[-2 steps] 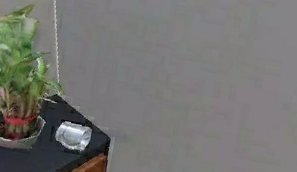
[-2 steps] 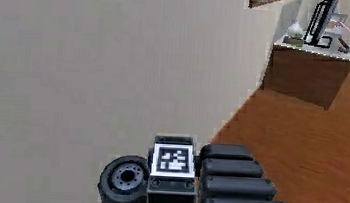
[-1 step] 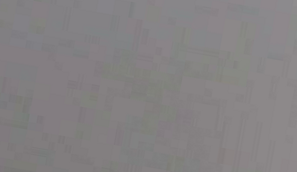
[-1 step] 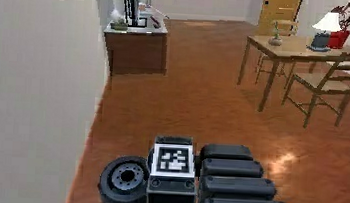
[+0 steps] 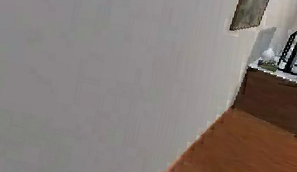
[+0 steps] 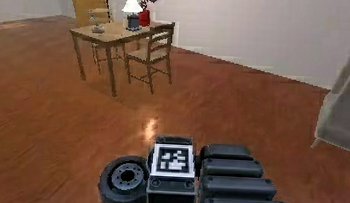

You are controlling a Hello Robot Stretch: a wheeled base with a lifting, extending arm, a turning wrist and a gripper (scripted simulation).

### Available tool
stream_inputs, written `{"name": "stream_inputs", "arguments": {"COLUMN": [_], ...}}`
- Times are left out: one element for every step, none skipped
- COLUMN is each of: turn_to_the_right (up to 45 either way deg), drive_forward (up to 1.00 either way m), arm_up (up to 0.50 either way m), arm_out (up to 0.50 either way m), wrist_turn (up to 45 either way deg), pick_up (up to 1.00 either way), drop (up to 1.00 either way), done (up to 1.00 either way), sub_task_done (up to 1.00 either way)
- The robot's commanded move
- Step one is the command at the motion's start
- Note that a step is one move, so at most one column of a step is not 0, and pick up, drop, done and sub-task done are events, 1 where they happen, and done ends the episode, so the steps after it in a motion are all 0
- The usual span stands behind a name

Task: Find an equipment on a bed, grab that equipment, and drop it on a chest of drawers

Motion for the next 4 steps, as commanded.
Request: {"name": "stream_inputs", "arguments": {"turn_to_the_right": [39.0, 45.0, 45.0, 45.0], "drive_forward": [0.00, 0.00, 0.00, 0.00], "arm_up": [0.00, 0.00, 0.00, 0.00], "arm_out": [0.00, 0.00, 0.00, 0.00], "wrist_turn": [0.0, 0.0, 0.0, 0.0], "pick_up": [0.00, 0.00, 0.00, 0.00], "drop": [0.00, 0.00, 0.00, 0.00], "done": [0.00, 0.00, 0.00, 0.00], "sub_task_done": [0.00, 0.00, 0.00, 0.00]}}
